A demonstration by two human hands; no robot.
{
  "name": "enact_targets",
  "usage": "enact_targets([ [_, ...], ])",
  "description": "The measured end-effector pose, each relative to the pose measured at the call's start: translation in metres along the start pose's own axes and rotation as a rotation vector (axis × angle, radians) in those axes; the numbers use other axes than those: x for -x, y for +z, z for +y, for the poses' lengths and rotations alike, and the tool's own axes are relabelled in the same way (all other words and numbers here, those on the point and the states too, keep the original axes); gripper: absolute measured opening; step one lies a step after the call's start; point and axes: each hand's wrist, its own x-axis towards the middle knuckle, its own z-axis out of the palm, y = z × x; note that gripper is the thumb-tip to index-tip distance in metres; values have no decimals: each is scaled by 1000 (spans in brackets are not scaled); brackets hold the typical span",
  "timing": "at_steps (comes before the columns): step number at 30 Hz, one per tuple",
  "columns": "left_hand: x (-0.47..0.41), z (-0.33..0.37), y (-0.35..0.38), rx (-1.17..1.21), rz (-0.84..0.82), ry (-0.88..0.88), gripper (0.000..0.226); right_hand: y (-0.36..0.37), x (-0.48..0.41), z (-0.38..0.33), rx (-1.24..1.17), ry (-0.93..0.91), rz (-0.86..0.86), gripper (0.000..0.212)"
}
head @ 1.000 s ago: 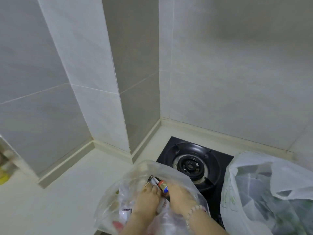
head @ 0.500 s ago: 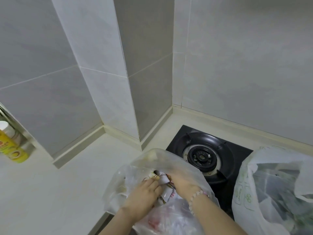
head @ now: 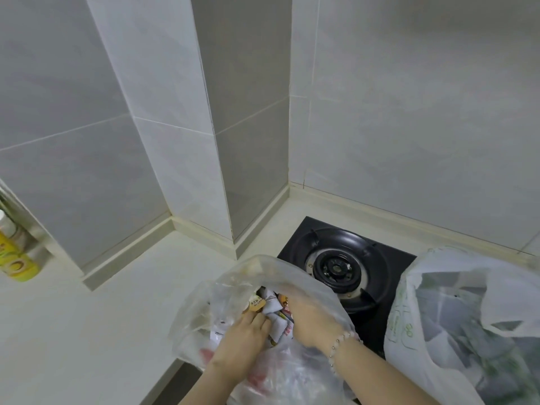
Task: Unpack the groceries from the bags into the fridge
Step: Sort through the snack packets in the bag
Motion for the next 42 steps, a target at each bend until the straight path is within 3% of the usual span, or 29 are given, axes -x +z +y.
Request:
enact_targets([
  [1,-2,0,5,-20,-52,-22,51,-20,37,-1,-96,-229,137,35],
  [3,-2,4,20,-166,-111,-55,36,-38,69,0,-118,-372,96,35],
  [4,-4,3,31,-216,-100,-87,21,-37,77,1,-52,-393,78,25],
  [6,-7,4,35,-186,-147,-111,43,-39,72,-4,-46,-371,80,14],
  [10,-8,3,18,-221,-90,-101,48,-41,82,-1,-123,-343,33,32],
  [15,-13,-3,19,-250,-177,-101,45,-35,84,4,-127,-334,90,34],
  [20,-2,-2,2,109,159,-129,16,-33,84,5,-150,-305,50,31],
  [22,4,-3,0,191,208,-107,18,-40,87,0,-211,-323,41,30],
  [28,23,-19,-29,291,621,-35,11,-85,100,-33,-277,-403,-118,34],
  [33,51,-70,-76,238,812,-212,12,-137,120,-79,-297,-557,116,32],
  [37,95,-117,-101,174,774,-452,7,-155,135,-124,-70,-635,419,20],
  [42,163,-150,-111,49,771,-703,14,-149,150,-185,88,-754,617,15],
])
